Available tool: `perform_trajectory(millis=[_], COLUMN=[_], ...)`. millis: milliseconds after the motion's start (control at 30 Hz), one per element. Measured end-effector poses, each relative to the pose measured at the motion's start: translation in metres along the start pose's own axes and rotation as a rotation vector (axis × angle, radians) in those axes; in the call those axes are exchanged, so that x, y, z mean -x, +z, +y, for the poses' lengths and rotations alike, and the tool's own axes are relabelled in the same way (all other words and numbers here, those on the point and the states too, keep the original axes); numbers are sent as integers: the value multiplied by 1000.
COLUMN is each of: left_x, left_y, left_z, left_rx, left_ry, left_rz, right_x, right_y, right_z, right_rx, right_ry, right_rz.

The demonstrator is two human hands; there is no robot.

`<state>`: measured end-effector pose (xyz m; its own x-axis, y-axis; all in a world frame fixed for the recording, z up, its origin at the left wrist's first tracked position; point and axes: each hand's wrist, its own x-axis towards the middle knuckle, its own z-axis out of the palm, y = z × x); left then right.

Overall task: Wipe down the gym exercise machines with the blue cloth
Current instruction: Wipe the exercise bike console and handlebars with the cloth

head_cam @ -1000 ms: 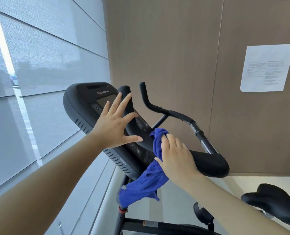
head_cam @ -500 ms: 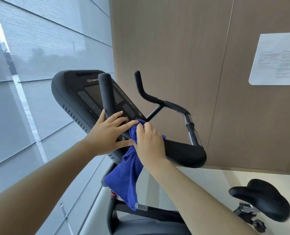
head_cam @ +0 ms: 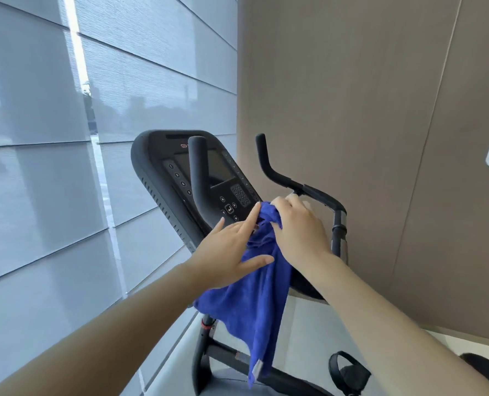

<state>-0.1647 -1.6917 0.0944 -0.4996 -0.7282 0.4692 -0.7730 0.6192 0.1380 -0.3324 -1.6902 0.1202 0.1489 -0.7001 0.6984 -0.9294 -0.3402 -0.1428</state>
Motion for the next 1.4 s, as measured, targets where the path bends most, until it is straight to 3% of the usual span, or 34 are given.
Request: perform_trajectory(millis=[100,200,267,467,600,767,1000,1267,1400], left_x=[-10,-14,-14,-16,-16,-17,-7,-9,-4], left_y=[10,16,16,5,-11,-12,4,16,11], left_z=[19,26,28,31,19,19,34,67,82], left_rx=[-5,40,102,129,134,46,51,96,200], left_ry=[-42,-69,-57,-45,-84,-155,-10,-2,-118], left_rz=[2,-7,27,155,260,228,35,165,250], right_x=[2,10,13,17,33,49,57,88,90], right_y=[2,7,6,-1,-3,4,-8,-22,-27], right_z=[12,31,43,56,70,65,59,68,70], right_rx=[-10,-201,-340,-498,-504,-485,-535,-709,-669], right_ry=[45,150,185,128,185,194,141,147,155], right_rz=[-49,-190,-185,-234,-186,-109,-68,-42,1])
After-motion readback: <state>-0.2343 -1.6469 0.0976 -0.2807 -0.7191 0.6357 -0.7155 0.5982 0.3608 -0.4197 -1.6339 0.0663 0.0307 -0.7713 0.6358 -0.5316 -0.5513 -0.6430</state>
